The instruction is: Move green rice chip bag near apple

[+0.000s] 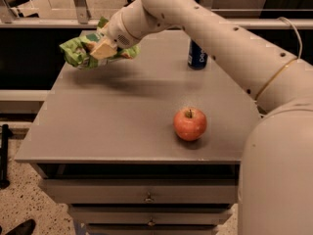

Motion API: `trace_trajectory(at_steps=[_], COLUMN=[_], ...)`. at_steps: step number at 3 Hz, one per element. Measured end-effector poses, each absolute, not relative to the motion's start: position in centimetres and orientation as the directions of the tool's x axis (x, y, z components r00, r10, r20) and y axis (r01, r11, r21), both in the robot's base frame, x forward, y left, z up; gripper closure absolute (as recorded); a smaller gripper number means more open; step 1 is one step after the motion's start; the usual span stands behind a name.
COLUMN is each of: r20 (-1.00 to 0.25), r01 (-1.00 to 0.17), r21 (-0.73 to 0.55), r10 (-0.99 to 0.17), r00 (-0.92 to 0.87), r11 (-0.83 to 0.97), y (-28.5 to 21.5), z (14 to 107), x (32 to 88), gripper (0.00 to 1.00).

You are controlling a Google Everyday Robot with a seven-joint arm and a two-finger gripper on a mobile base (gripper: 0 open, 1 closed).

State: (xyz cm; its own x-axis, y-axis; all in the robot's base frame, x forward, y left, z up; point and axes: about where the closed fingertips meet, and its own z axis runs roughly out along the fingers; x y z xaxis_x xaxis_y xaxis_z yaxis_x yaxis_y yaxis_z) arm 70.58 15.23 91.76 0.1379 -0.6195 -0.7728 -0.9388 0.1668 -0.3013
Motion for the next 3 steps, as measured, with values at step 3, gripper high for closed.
trace_trajectory(at_steps=[3], r20=[-0.651], r01=[-0.96], r21=[-0.24], r10=[-0.709], r00=[0.27], r11=[-0.146], y=[4.5], z=[92.2], x=[63.2], gripper=[1.0])
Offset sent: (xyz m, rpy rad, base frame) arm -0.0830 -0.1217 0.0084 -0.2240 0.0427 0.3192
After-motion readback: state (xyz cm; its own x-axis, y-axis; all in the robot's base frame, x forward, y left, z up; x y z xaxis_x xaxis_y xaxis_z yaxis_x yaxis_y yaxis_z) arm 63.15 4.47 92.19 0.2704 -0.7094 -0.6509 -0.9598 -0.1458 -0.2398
